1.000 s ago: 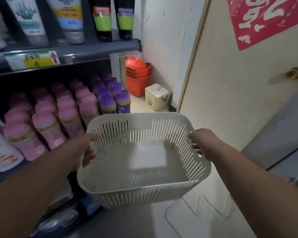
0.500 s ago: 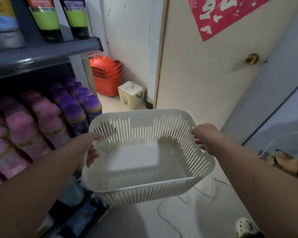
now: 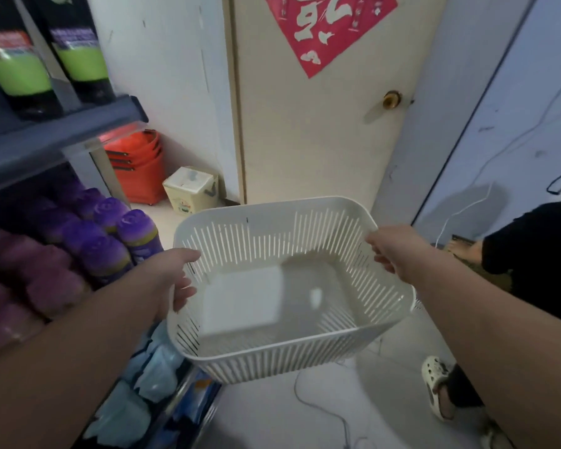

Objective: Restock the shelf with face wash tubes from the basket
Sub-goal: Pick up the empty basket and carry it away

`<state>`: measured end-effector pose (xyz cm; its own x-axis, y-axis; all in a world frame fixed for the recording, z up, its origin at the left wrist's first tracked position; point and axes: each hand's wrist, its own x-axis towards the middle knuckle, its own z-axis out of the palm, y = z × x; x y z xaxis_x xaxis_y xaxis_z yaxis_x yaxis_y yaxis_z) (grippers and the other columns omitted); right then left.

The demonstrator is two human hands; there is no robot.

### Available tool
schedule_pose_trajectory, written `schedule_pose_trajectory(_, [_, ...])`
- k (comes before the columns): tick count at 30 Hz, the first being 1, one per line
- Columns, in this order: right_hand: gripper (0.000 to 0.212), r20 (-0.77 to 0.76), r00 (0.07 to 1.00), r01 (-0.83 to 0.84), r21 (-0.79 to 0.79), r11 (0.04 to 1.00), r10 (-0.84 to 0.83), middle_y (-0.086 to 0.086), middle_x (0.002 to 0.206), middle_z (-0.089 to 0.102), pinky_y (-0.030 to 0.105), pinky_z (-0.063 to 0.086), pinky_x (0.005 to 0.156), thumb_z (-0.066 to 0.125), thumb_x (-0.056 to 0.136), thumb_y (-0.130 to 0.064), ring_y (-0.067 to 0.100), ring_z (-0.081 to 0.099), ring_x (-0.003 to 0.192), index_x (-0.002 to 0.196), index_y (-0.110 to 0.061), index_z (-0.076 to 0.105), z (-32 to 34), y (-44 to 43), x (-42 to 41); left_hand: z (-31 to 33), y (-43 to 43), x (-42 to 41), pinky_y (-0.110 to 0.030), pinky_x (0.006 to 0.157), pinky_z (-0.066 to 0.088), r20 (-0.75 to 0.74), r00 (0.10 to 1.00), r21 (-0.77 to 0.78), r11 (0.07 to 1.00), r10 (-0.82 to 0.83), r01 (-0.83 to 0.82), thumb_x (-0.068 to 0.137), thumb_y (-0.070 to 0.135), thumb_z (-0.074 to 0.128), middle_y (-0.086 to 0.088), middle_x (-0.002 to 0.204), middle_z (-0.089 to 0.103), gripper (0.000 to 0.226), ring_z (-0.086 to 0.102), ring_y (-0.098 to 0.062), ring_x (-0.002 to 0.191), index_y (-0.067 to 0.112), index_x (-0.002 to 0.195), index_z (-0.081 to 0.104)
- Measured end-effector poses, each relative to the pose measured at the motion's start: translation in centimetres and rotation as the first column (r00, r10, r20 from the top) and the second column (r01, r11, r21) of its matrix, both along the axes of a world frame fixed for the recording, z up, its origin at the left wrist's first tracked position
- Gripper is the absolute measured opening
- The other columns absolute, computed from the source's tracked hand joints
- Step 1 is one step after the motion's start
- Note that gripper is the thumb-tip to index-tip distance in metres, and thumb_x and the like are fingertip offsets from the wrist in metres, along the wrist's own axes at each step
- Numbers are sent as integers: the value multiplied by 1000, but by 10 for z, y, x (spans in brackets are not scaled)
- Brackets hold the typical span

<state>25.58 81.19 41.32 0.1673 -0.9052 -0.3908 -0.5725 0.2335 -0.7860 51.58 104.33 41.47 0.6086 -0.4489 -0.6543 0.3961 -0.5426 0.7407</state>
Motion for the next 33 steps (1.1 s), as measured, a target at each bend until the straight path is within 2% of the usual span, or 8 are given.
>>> schedule_pose_trajectory(2, [12, -12, 1000, 16, -1, 1000, -16, 14, 76, 52, 27, 32, 53, 57, 89, -17, 23, 46, 70, 93, -6, 56, 3, 4, -4, 0, -2, 2, -27, 50, 29, 1, 999, -21, 999, -33, 33, 88, 34, 60, -2, 61, 33, 34, 46, -18, 56, 12, 73, 40])
schedule_pose_trajectory(7, [10, 9, 999, 53, -16, 998, -53, 10, 70, 46, 25, 31, 47, 55, 89, -13, 19, 43, 56, 80, -10, 51, 6, 15, -14, 3, -5, 6, -28, 51, 35, -6, 998, -16, 998, -67, 66, 84, 37, 65, -2, 64, 40, 32, 52, -19, 60, 12, 82, 45])
schedule_pose_trajectory(11, [5, 19, 995, 99, -24, 995, -98, 11, 76, 49, 25, 32, 49, 56, 87, -14, 19, 44, 58, 88, -8, 55, 5, 19, -21, 2, -8, 8, -29, 54, 38, -28, 997, 7, 997, -74, 74, 81, 39, 67, -3, 65, 41, 36, 53, -19, 61, 13, 74, 43])
schedule_pose_trajectory(13, [4, 29, 994, 106, -20, 994, -105, 10, 75, 48, 24, 31, 50, 56, 87, -12, 19, 43, 58, 86, -9, 54, 5, 20, -23, 1, -9, 8, -29, 55, 38, -23, 997, 10, 997, -77, 78, 81, 39, 67, -3, 67, 43, 36, 54, -20, 62, 12, 73, 44])
schedule_pose_trajectory(20, [11, 53, 991, 120, 3, 993, -120, 8, 73, 48, 24, 30, 50, 56, 86, -15, 20, 44, 59, 76, -15, 50, -3, 4, -35, 1, -26, 0, -30, 62, 43, -10, 998, -12, 998, -60, 60, 81, 38, 68, -4, 73, 48, 38, 56, -19, 66, 7, 96, 51])
schedule_pose_trajectory(24, [11, 68, 989, 129, 8, 992, -129, 9, 72, 48, 24, 31, 49, 57, 85, -15, 20, 44, 57, 76, -15, 51, -4, -13, -44, -1, -45, -9, -29, 59, 41, 4, 998, 1, 998, -64, 64, 81, 39, 67, -4, 71, 47, 38, 56, -19, 63, 8, 95, 50])
schedule_pose_trajectory(30, [5, 67, 989, 132, 18, 991, -133, 11, 84, 51, 26, 33, 53, 56, 88, -15, 21, 48, 68, 89, -11, 56, -3, -41, -66, -1, -82, -29, -27, 55, 35, 26, 997, -11, 997, -70, 71, 84, 37, 64, -3, 70, 46, 31, 54, -19, 62, 10, 82, 48])
schedule_pose_trajectory(33, [23, 64, 985, 157, 31, 987, -159, 12, 89, 54, 27, 35, 52, 56, 88, -15, 23, 50, 74, 108, -7, 58, -4, -61, -83, -1, -105, -41, -27, 55, 35, 31, 996, -15, 996, -85, 86, 84, 37, 64, -3, 71, 47, 31, 54, -18, 62, 10, 86, 49])
